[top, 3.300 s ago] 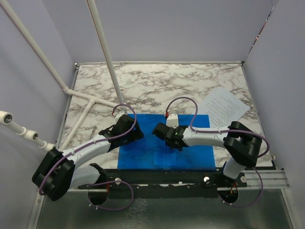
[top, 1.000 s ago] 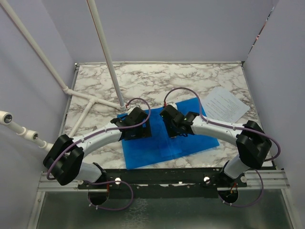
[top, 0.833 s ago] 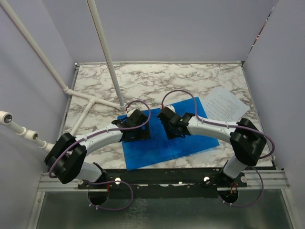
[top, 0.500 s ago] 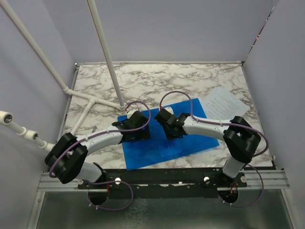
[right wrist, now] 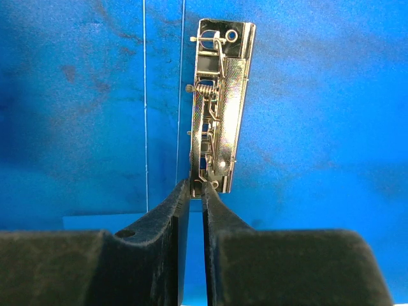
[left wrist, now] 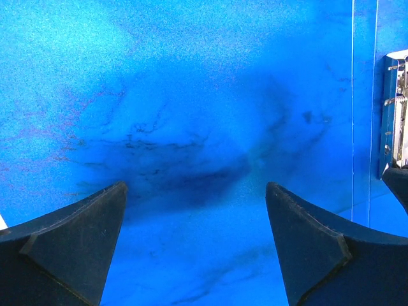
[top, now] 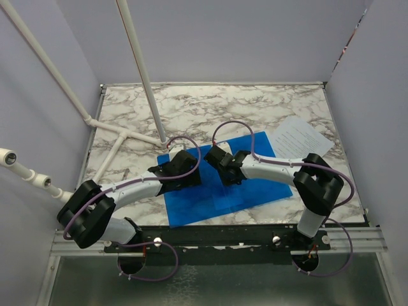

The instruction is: Put the files into the folder

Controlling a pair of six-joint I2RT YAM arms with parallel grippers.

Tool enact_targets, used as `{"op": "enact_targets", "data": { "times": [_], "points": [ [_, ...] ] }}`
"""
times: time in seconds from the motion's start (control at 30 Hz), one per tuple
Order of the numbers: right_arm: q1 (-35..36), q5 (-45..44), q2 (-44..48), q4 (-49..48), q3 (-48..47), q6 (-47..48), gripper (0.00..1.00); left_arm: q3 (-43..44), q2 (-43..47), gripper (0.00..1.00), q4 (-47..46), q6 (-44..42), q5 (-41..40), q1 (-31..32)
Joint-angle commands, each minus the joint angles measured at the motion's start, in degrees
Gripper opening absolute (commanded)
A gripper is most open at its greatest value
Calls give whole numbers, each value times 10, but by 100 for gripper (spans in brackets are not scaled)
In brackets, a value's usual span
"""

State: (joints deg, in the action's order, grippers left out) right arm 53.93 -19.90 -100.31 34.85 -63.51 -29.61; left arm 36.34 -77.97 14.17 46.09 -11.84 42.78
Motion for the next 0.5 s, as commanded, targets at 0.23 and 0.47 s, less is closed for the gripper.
{"op": "enact_targets", "data": {
  "times": [0.23,0.47],
  "points": [
    [13,-13,-26,12,7,-20,14,-50,21,92,94,18,-16,3],
    [16,-19,-37,16,3,-23,6,-45,58,92,139,20,-45,4]
  ]
}}
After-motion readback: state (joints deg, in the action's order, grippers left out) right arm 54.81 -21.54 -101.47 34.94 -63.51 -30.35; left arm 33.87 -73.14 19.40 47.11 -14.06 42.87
